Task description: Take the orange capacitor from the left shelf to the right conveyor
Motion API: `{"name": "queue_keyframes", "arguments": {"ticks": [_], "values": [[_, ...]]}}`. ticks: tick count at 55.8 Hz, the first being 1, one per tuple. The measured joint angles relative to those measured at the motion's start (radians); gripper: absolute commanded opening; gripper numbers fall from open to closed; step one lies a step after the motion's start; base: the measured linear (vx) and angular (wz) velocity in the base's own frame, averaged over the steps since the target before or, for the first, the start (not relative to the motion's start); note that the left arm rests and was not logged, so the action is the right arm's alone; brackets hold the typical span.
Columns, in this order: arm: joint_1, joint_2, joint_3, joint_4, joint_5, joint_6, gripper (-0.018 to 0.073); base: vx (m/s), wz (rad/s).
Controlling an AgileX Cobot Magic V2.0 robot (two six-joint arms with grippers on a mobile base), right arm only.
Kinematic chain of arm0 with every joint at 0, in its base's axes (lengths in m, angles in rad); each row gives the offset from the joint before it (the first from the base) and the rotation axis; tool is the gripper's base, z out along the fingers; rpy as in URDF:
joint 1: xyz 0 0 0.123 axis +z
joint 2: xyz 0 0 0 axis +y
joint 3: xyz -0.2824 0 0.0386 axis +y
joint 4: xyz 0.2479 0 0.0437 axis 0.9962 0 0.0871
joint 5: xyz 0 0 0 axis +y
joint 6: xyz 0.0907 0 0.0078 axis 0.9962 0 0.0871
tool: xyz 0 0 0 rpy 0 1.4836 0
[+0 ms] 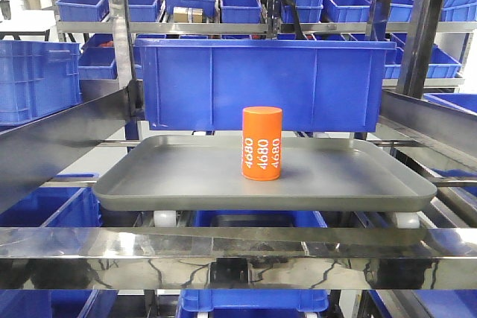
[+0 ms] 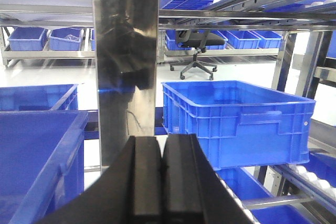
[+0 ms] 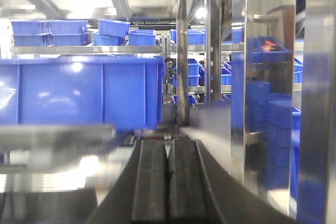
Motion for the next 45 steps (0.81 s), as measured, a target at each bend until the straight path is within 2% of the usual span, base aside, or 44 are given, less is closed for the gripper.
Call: {"name": "queue_keyframes", "arguments": {"ticks": [7,15,32,45], "values": [[0.0,0.131,-0.1,-0.001,0.004,0.0,0.0006,0.0,0.0],[0.0,0.26,-0.148,0.003,0.01,0.0,0.0061,0.0,0.0],[0.0,0.391,-0.154,0.094,0.012,0.0,0.0321,0.0,0.0],[0.007,0.449,-0.16,0.135,-0.06,-0.006,0.0435,0.0,0.0]]}}
